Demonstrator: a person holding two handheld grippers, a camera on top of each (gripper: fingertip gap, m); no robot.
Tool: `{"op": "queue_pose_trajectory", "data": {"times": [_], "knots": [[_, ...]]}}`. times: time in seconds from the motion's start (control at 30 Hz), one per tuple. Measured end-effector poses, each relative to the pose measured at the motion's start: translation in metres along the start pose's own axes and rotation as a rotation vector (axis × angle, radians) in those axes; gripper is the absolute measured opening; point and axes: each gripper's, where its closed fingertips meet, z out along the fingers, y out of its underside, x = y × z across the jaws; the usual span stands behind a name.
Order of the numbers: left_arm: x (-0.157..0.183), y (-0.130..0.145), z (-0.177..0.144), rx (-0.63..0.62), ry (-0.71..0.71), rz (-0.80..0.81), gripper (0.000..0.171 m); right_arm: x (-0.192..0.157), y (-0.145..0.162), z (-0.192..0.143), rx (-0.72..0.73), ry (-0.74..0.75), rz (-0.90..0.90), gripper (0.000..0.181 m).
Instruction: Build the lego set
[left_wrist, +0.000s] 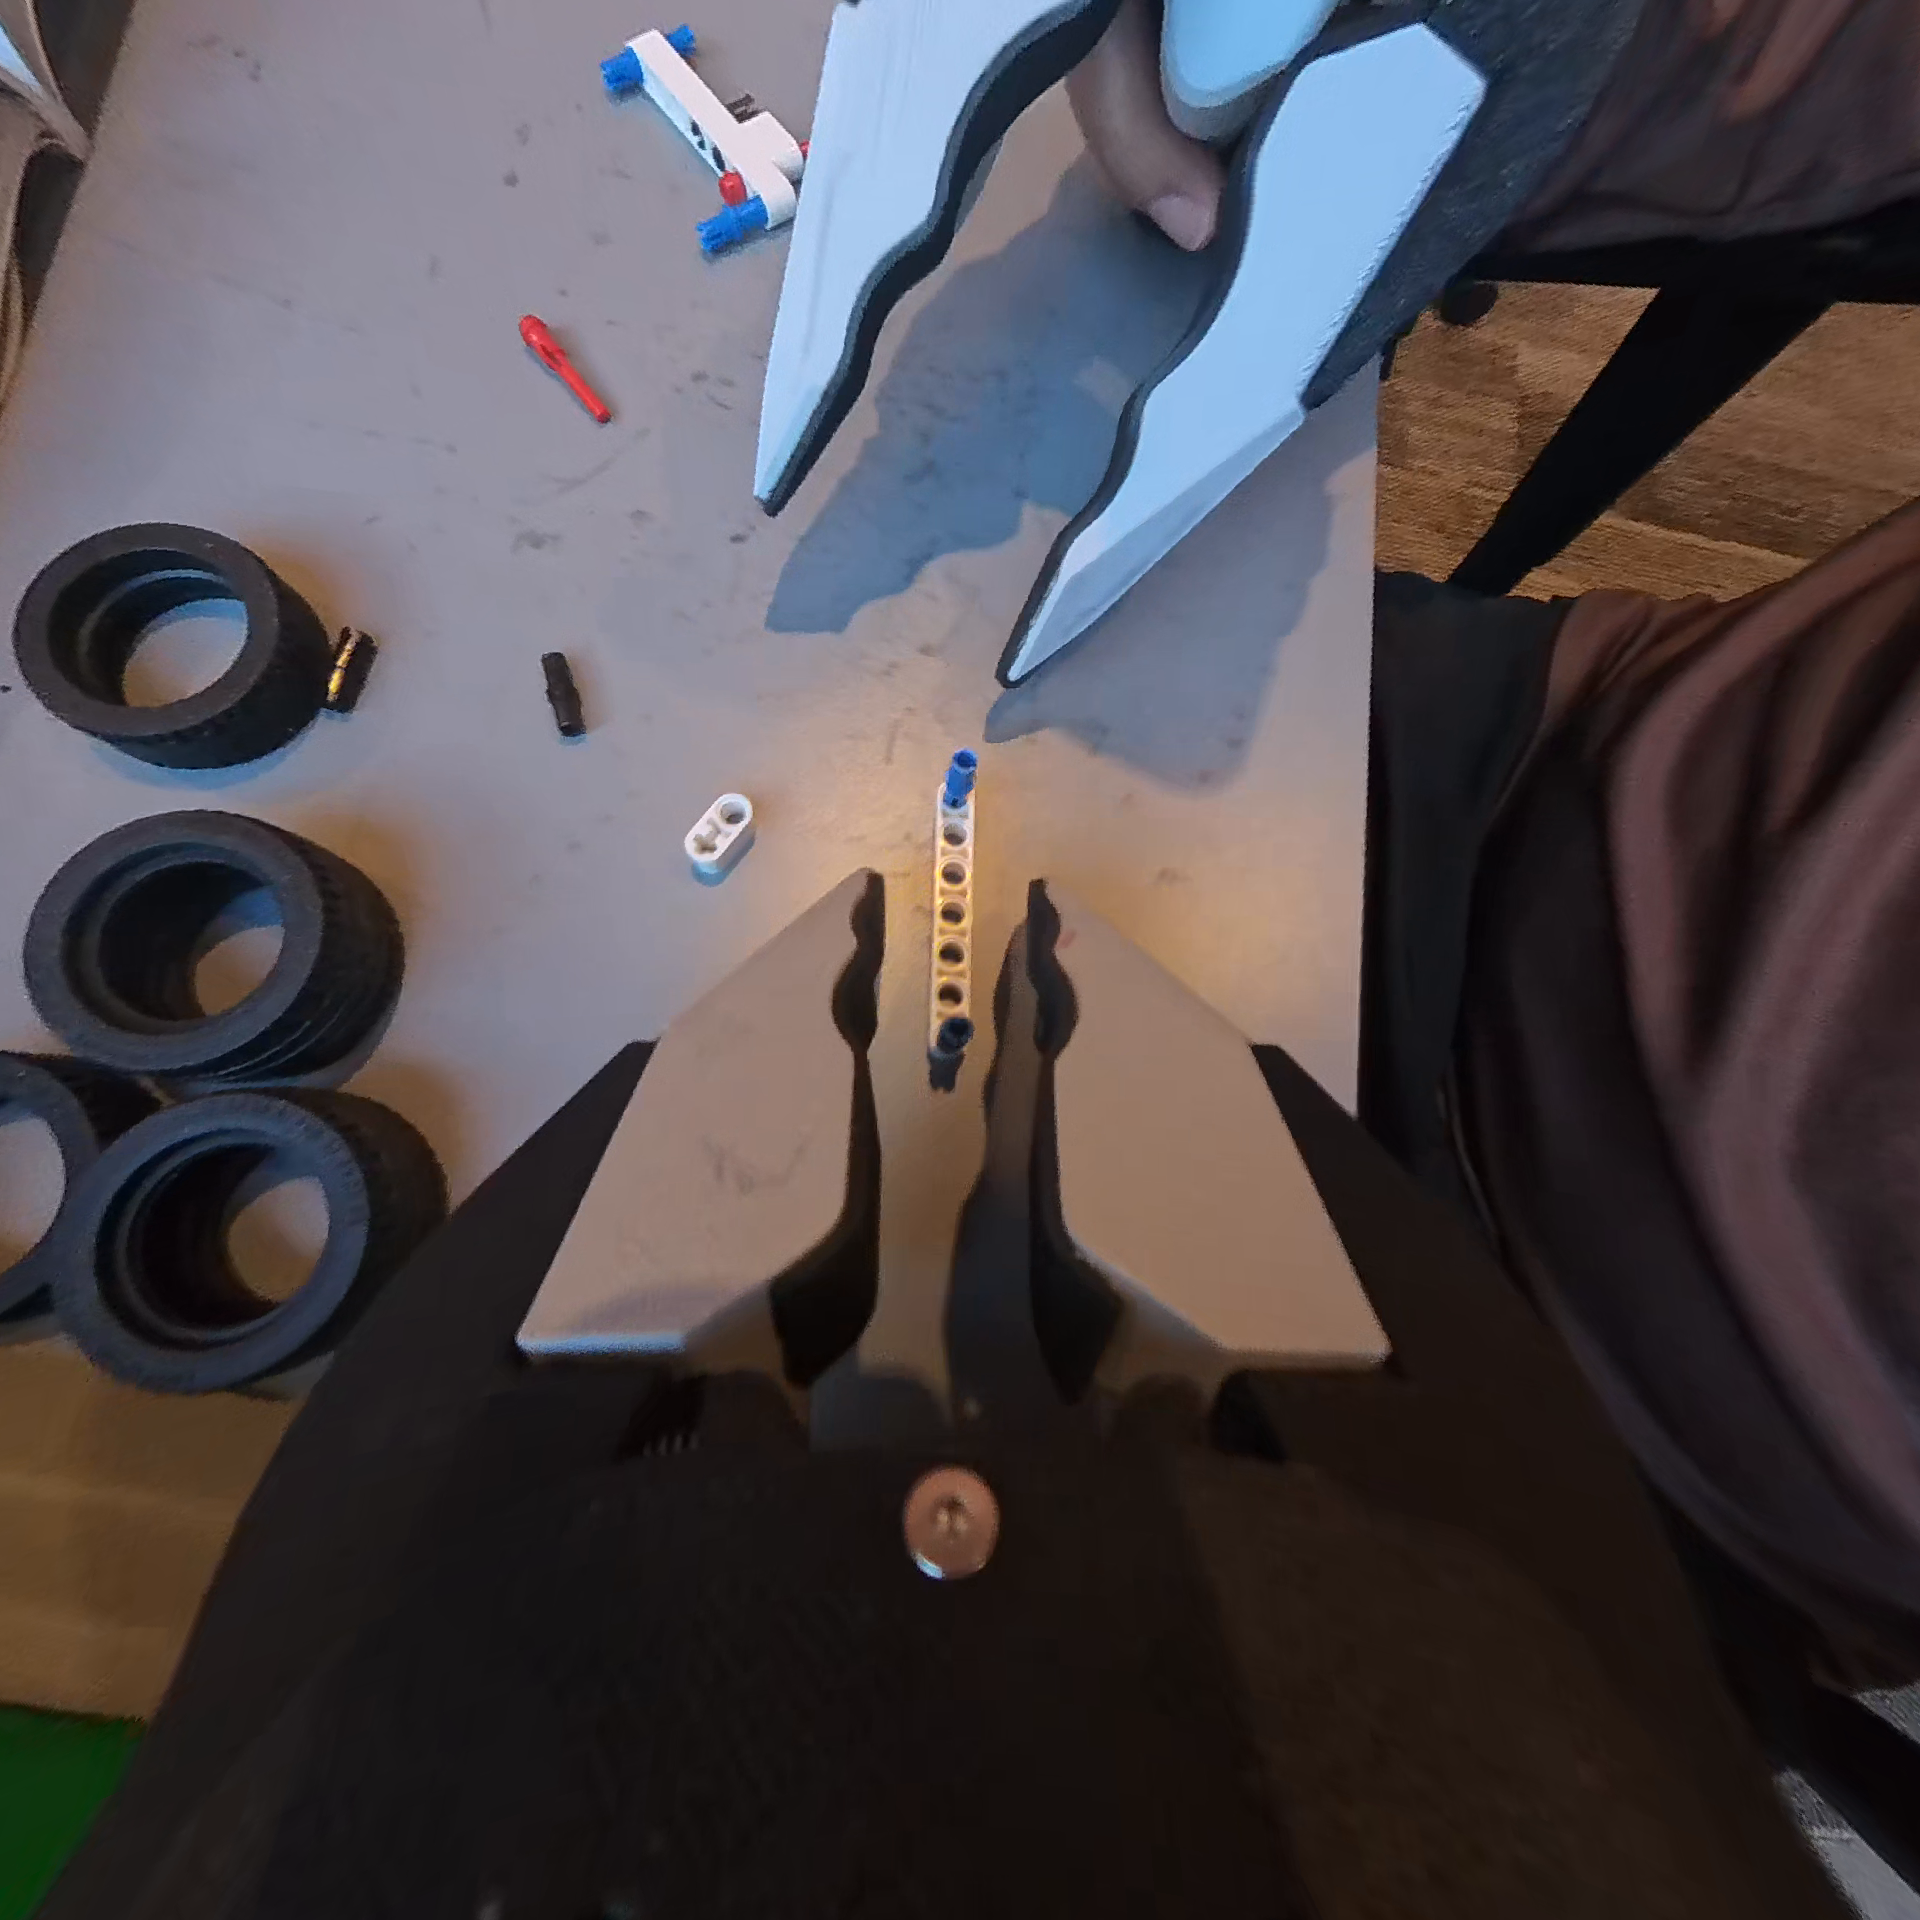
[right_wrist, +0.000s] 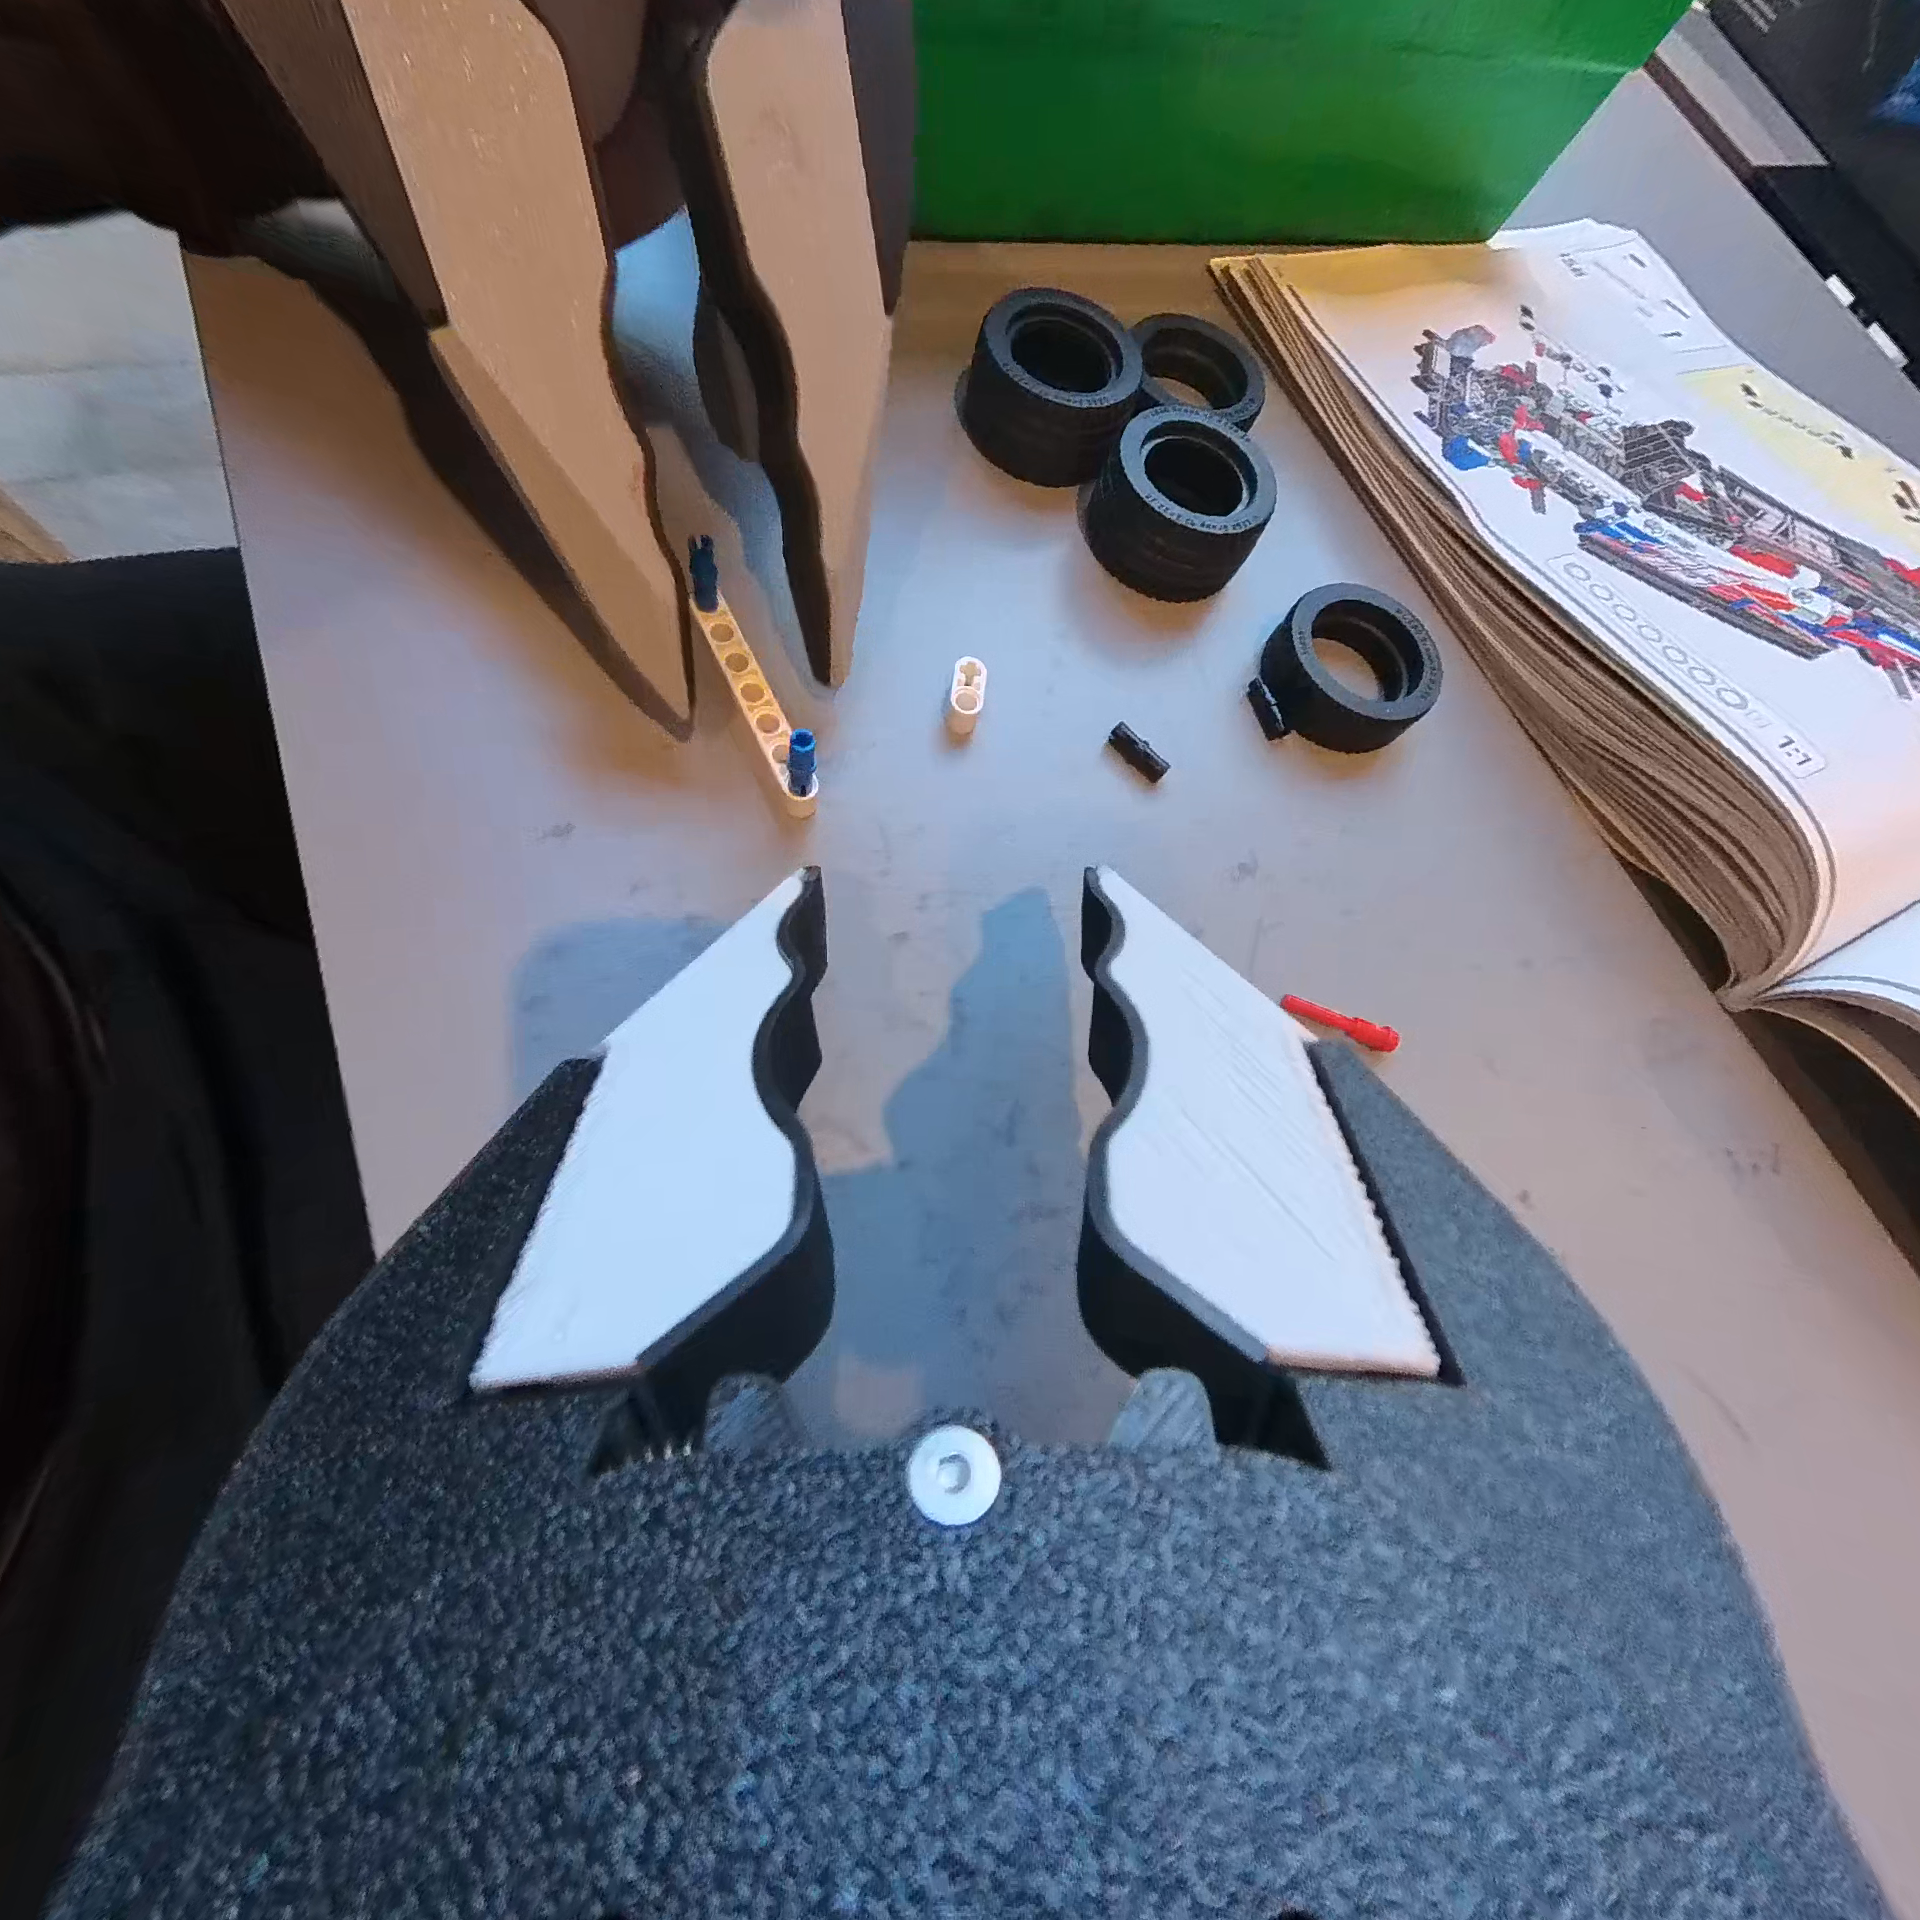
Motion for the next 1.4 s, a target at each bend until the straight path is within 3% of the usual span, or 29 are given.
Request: {"op": "queue_pose_trajectory", "data": {"times": [0.13, 0.4, 0.8, 0.93, 1.13, 1.23, 1.4], "knots": [[-0.001, -0.002, -0.016, -0.016, -0.041, 0.010, 0.029, 0.000, 0.001, 0.000, -0.004, 0.001, 0.000, 0.049], [0.006, -0.014, -0.055, 0.077, -0.121, -0.066, 0.031, 0.001, -0.001, -0.001, 0.008, -0.009, 0.020, 0.048], [0.000, 0.031, -0.021, -0.016, -0.152, -0.134, 0.034, -0.001, -0.006, -0.006, 0.053, -0.045, 0.042, 0.048], [-0.002, 0.025, -0.015, 0.076, -0.150, -0.112, 0.029, -0.002, -0.007, -0.006, 0.059, -0.054, 0.050, 0.047], [0.000, 0.023, -0.017, 0.103, -0.030, -0.203, 0.032, 0.003, -0.011, -0.009, 0.096, -0.085, 0.118, 0.042], [0.005, 0.024, -0.016, 0.092, 0.005, -0.193, 0.022, 0.008, -0.012, -0.011, 0.115, -0.089, 0.166, 0.038], [0.005, 0.022, -0.011, 0.070, -0.018, -0.117, 0.012, 0.039, -0.013, -0.019, 0.163, 0.075, 0.244, 0.030]]}}
